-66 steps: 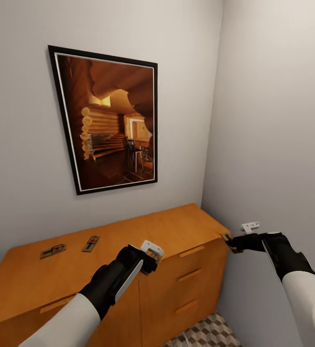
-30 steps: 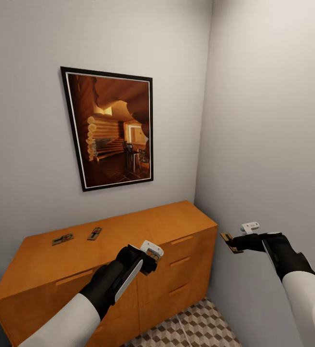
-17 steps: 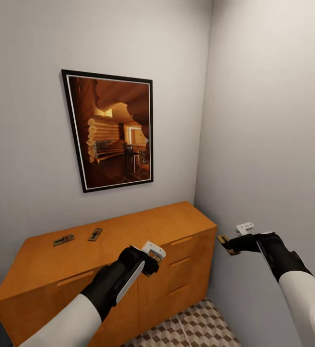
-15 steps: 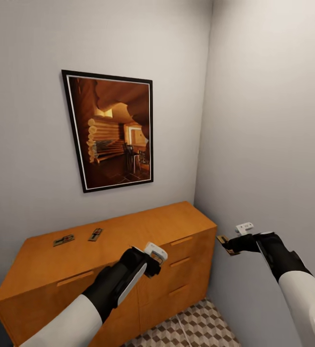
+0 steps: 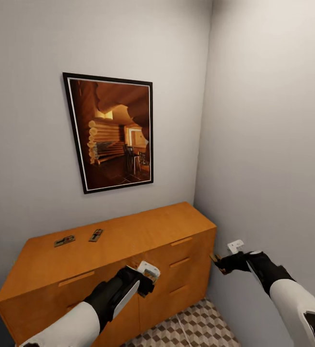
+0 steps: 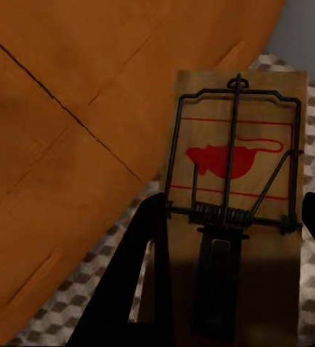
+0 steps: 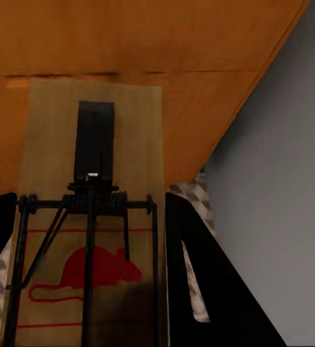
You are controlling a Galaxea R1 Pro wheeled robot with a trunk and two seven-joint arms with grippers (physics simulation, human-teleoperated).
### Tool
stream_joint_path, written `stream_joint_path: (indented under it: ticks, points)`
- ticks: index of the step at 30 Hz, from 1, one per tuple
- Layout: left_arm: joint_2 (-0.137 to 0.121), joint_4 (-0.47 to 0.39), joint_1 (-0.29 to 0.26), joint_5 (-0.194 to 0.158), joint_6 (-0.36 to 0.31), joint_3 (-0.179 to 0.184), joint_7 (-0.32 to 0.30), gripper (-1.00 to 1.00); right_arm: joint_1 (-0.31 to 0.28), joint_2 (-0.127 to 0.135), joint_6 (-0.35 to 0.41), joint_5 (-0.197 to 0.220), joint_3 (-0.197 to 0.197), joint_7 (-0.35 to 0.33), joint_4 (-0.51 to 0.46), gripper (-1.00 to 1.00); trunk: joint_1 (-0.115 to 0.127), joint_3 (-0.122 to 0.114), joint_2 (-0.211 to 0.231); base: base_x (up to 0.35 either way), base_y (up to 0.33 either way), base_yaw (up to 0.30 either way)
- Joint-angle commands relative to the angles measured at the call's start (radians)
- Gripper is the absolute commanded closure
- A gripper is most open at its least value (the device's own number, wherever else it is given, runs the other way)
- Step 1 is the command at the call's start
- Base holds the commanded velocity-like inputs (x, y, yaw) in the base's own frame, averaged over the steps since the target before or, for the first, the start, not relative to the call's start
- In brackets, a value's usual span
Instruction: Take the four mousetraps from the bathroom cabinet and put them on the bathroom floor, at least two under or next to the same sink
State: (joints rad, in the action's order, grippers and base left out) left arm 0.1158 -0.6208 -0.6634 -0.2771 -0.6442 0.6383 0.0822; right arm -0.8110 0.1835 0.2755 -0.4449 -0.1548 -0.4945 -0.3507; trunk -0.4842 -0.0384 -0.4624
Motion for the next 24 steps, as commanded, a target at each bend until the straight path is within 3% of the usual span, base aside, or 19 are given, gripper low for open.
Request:
stream_joint_path:
  ticks: [1, 2, 3, 7, 8, 10, 13, 17, 21, 24]
  points:
    - [0.0, 0.065, -0.001, -0.037, 0.056, 0.005, 0.008, 1.0, 0.0, -0.004, -0.03, -0.004, -0.009, 0.006, 0.042, 1.0, 0.004, -0.003, 0.006, 0.0, 0.0, 0.0]
    - [0.001, 0.193, -0.001, -0.076, 0.167, 0.005, 0.007, 1.0, 0.0, -0.007, -0.108, -0.002, -0.01, 0.03, 0.132, 1.0, 0.007, -0.006, 0.013, 0.0, 0.0, 0.0]
    - [0.002, 0.257, -0.001, -0.093, 0.222, 0.005, 0.007, 1.0, 0.0, -0.007, -0.149, -0.001, -0.01, 0.047, 0.178, 1.0, 0.011, -0.009, 0.02, 0.0, 0.0, 0.0]
    - [-0.002, 0.427, -0.001, -0.156, 0.379, 0.002, -0.01, 1.0, 0.0, -0.008, -0.252, 0.0, -0.011, 0.134, 0.304, 1.0, 0.027, -0.022, 0.048, 0.0, 0.0, 0.0]
    - [-0.01, 0.551, -0.001, -0.231, 0.489, -0.001, -0.038, 1.0, 0.0, -0.009, -0.299, 0.0, -0.011, 0.209, 0.378, 1.0, 0.03, -0.025, 0.055, 0.0, 0.0, 0.0]
    - [-0.03, 0.647, 0.001, -0.308, 0.587, -0.002, -0.066, 1.0, 0.009, -0.009, -0.318, 0.003, -0.014, 0.242, 0.407, 1.0, 0.034, -0.028, 0.062, 0.0, 0.0, 0.0]
    - [-0.072, 0.683, 0.025, -0.372, 0.648, -0.002, -0.091, 1.0, 0.031, -0.011, -0.341, 0.023, -0.018, 0.265, 0.417, 1.0, 0.034, -0.028, 0.062, 0.0, 0.0, 0.0]
    - [-0.132, 0.698, 0.103, -0.477, 0.716, -0.002, -0.111, 1.0, 0.108, -0.028, -0.401, 0.088, -0.02, 0.344, 0.421, 1.0, 0.034, -0.028, 0.062, 0.0, 0.0, 0.0]
    - [-0.169, 0.7, 0.173, -0.536, 0.821, -0.002, -0.113, 1.0, 0.169, -0.038, -0.449, 0.102, -0.02, 0.385, 0.421, 1.0, 0.034, -0.028, 0.062, 0.0, 0.0, 0.0]
    - [-0.192, 0.7, 0.232, -0.598, 0.902, -0.002, -0.114, 1.0, 0.227, -0.04, -0.555, 0.107, -0.02, 0.42, 0.421, 1.0, 0.034, -0.028, 0.062, 0.0, 0.0, 0.0]
